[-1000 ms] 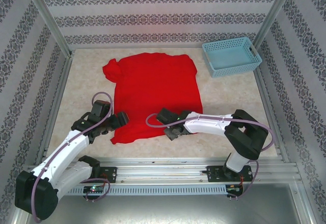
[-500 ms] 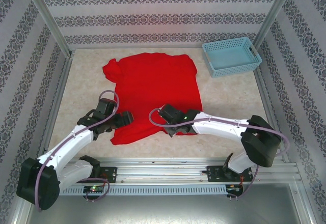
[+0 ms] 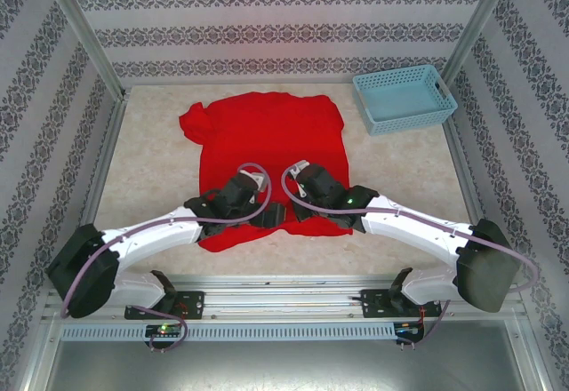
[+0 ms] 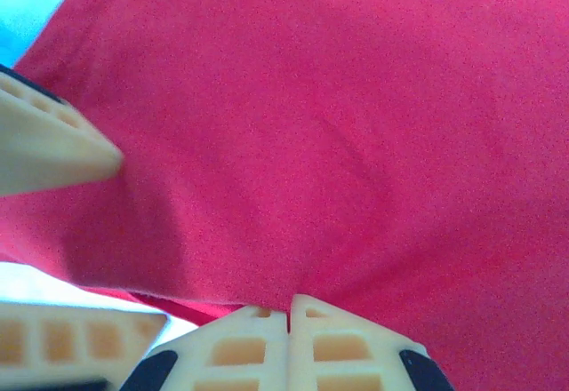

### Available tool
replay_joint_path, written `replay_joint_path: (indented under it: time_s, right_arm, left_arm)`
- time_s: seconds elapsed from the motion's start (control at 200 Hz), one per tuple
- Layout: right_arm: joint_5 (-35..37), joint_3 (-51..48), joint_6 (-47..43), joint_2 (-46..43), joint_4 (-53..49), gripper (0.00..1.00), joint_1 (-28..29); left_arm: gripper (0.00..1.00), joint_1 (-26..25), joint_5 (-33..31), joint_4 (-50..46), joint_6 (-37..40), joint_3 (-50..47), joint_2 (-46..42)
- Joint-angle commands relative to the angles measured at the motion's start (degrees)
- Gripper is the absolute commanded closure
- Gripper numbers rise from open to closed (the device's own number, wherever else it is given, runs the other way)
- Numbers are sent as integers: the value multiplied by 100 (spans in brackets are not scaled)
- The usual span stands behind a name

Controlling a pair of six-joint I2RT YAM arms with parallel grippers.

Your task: Fold the inside-out t-shirt

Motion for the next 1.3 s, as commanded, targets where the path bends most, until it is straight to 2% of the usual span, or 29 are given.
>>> replay_joint_path:
  time_s: [0.0, 0.085, 0.16, 0.21, 0.345, 0.42, 0.5, 0.649, 0.829, 0.934, 1.164, 1.299]
  right_arm:
    - [-270, 12, 240, -139, 248, 100, -80]
    - [-214, -5, 259, -213, 217, 100, -115]
    - [-189, -85, 298, -318, 220, 100, -160]
    - [-166, -171, 350, -395, 261, 100, -200]
    - [-220, -394, 488, -567, 389, 100, -345]
    - [-232, -476, 600, -611, 491, 100, -400]
    - [-250, -607, 729, -674, 735, 80, -424]
    - [-223, -1316, 980, -1021, 1669, 68, -295]
    - [-183, -2067, 869, -1151, 2873, 57, 420]
    - [-107, -2256, 885, -725, 3415, 53, 575]
    - [137, -2405, 699, 599, 4848, 50, 634]
    - [313, -2143, 381, 1080, 4975, 49, 647]
  left_arm:
    - [8, -119, -251, 346, 378, 312, 273]
    - [11, -126, -494, 227, 319, 447, 432]
    - [22, -128, -804, -84, 314, 675, 563]
    - [33, -126, -950, -166, 345, 771, 615]
    - [72, -119, -1090, -304, 408, 1048, 682]
    - [88, -112, -1089, -298, 379, 1176, 656]
    - [100, -63, -1060, -255, 309, 1275, 593]
    - [100, 109, -662, -224, 349, 1556, 566]
    - [100, 129, -589, -431, 482, 1890, 438]
    - [100, 153, -554, -582, 554, 2013, 312]
    - [100, 160, -492, -732, 594, 2128, 119]
    - [100, 170, -392, -856, 640, 2224, 80]
